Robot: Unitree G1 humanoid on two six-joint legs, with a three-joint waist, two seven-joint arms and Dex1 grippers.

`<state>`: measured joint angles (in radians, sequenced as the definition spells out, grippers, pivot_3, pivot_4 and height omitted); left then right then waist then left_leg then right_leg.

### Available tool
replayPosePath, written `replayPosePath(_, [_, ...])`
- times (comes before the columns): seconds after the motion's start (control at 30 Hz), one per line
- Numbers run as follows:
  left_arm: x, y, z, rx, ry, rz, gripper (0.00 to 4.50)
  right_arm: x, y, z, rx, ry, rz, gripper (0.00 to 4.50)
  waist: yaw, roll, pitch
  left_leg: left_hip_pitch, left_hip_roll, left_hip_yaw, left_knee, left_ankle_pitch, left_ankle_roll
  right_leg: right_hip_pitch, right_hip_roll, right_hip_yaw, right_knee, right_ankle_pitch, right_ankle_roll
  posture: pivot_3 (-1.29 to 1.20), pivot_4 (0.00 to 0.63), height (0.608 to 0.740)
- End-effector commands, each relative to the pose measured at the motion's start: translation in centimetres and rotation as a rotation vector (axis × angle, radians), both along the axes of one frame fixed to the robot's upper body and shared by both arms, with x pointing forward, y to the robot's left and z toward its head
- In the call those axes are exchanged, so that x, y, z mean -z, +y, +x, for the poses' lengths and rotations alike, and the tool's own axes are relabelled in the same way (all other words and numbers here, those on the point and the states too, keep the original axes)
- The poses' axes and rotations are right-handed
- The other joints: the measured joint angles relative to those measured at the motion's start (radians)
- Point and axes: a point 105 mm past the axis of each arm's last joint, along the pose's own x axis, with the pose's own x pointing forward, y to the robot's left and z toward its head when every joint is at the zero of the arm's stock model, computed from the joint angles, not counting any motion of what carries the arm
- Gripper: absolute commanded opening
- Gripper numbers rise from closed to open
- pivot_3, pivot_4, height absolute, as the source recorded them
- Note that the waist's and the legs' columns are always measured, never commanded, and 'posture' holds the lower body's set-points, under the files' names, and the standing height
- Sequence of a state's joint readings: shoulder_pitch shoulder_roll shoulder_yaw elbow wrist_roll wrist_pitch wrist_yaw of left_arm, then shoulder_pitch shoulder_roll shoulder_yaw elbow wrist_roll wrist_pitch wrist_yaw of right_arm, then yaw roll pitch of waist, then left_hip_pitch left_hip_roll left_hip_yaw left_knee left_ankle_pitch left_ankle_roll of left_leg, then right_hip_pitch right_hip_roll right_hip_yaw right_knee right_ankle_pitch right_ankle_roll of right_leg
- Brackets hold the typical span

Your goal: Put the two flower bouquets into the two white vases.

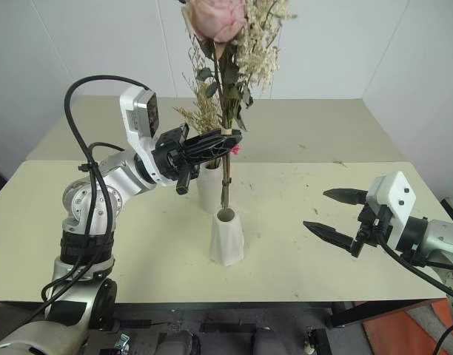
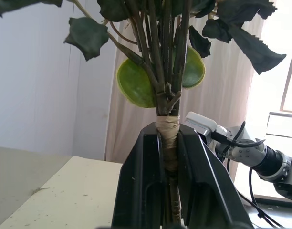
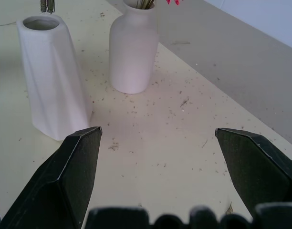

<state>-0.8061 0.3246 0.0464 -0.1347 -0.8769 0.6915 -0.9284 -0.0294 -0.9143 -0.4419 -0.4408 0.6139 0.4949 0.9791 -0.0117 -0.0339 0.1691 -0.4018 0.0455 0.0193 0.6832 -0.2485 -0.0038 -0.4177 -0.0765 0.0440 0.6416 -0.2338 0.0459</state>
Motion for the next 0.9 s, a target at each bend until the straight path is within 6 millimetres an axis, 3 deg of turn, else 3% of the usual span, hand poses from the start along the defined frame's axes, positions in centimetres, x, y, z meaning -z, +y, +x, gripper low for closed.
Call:
replayPosePath(0.03, [0.0,-0.3,-0.7,0.017,-0.034,0.014,0.13,-0.9,0.2,-0.1,-0.009,-0.038,0.009,4.50,0.000,0.000,0.000,0.000,0.000,0.000,0.000,0.000,0.000,0.000,0.000,0.000,0.000,0.000,0.000,0.00,0.150,0.740])
replayPosePath(0.53, [2.4,-0.5,0.0,-0.006,-0.002,0.105,0.13,-0.9,0.1,-0.1,-0.002,-0.043,0.009,4.50,0.000,0.000,0.000,0.000,0.000,0.000,0.000,0.000,0.000,0.000,0.000,0.000,0.000,0.000,0.000,0.00,0.150,0.740])
replayPosePath(0.7, [3.9,0.6,-0.1,-0.005,0.030,0.201,1.59,-0.9,0.0,-0.1,-0.004,-0.041,0.010,4.50,-0.002,0.000,0.000,0.000,0.000,0.000,0.000,0.000,0.000,0.000,0.000,0.000,0.000,0.000,0.000,0.00,0.150,0.740])
replayPosePath(0.9, [4.3,2.1,-0.2,-0.041,0.045,0.226,3.53,-1.0,-0.1,0.1,-0.003,-0.044,0.006,4.50,-0.001,0.000,0.000,0.000,0.000,0.000,0.000,0.000,0.000,0.000,0.000,0.000,0.000,0.000,0.000,0.00,0.150,0.740])
